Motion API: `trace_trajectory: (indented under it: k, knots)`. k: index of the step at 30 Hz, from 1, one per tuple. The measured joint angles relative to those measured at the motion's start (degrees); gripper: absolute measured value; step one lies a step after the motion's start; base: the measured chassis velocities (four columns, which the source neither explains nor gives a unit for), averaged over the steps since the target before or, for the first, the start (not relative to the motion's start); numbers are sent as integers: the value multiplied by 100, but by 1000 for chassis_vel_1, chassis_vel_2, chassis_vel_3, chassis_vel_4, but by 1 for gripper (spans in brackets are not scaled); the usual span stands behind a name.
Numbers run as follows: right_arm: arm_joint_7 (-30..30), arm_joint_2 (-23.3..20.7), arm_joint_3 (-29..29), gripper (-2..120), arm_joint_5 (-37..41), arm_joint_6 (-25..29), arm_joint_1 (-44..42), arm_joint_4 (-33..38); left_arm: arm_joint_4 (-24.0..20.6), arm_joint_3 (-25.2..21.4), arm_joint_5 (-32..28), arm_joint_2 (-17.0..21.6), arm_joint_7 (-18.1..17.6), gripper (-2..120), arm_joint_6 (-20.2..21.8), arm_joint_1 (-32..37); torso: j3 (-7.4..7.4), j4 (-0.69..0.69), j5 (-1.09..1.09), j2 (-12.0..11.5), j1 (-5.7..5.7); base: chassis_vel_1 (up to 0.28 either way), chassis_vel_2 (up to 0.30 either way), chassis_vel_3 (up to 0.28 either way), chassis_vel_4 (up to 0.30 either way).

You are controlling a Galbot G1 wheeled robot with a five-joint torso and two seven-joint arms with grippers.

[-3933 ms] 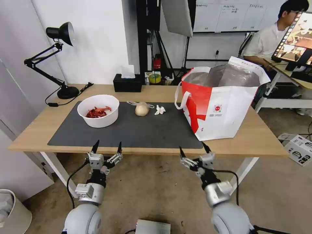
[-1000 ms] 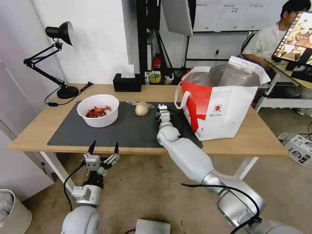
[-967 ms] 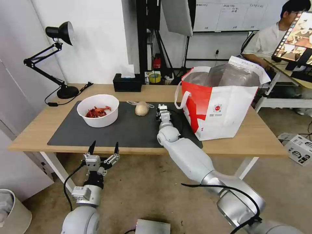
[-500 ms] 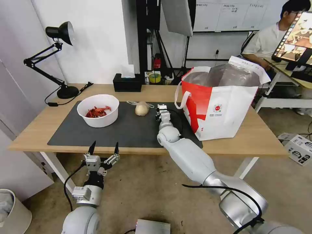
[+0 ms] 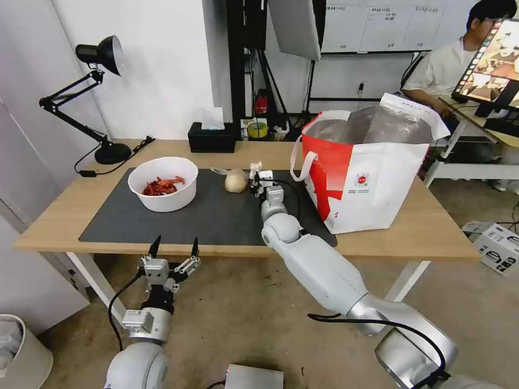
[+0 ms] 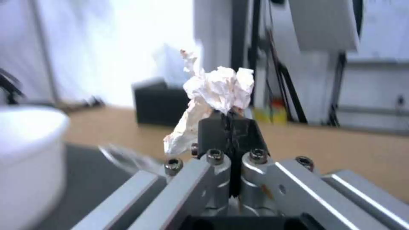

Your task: Pick up the trash from the table and place it into the takeout bag.

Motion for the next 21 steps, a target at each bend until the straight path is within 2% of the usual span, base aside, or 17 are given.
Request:
trace_trajectory:
  k: [6,9,13,21]
  knots:
    - [193,-5,7,0,-88,177,-26,582,0,-1,8,-11,2,100,-4,25,0,0,0,0,0,0,0,0,0]
    - [454,-46,23,0,-123,181,-36,1121,0,-10,15,-12,3,100,-15,42,0,1,0,0,0,0,0,0,0]
    - [735,-80,26,0,-227,150,-33,1472,1,-12,22,-16,4,100,-21,50,0,0,0,0,0,0,0,0,0]
    - [1591,-61,138,0,-566,-262,-34,1991,6,-9,41,-26,7,100,-26,69,0,0,0,0,0,0,0,0,0]
